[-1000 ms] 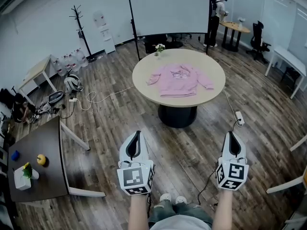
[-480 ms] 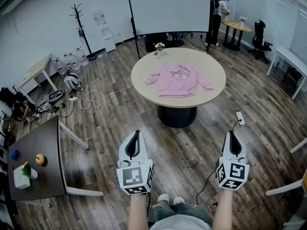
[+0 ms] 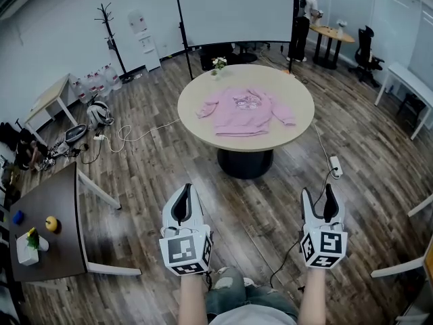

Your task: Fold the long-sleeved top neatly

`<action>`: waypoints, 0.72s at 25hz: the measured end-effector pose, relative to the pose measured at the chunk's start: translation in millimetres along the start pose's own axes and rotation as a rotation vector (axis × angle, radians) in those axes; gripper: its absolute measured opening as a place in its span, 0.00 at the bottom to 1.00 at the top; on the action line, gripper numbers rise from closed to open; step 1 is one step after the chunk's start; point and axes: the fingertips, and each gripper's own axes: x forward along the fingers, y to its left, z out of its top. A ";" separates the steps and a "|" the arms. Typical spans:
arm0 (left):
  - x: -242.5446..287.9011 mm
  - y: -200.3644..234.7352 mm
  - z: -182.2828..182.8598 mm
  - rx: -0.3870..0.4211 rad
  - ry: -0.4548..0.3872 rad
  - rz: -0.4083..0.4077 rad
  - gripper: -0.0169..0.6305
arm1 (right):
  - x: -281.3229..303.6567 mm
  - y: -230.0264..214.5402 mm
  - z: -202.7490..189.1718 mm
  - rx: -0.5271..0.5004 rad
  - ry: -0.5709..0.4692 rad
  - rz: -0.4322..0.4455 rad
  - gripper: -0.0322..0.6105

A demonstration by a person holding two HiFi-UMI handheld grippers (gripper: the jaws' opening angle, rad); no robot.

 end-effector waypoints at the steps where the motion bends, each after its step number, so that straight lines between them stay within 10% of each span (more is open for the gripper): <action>1: 2.4 -1.1 -1.6 0.001 0.005 0.001 0.03 | 1.3 -1.4 -2.4 0.004 0.004 -0.002 0.50; 18: 135.3 23.8 -27.8 -0.010 0.035 0.000 0.41 | 122.3 -20.3 -17.1 0.019 0.029 -0.056 0.53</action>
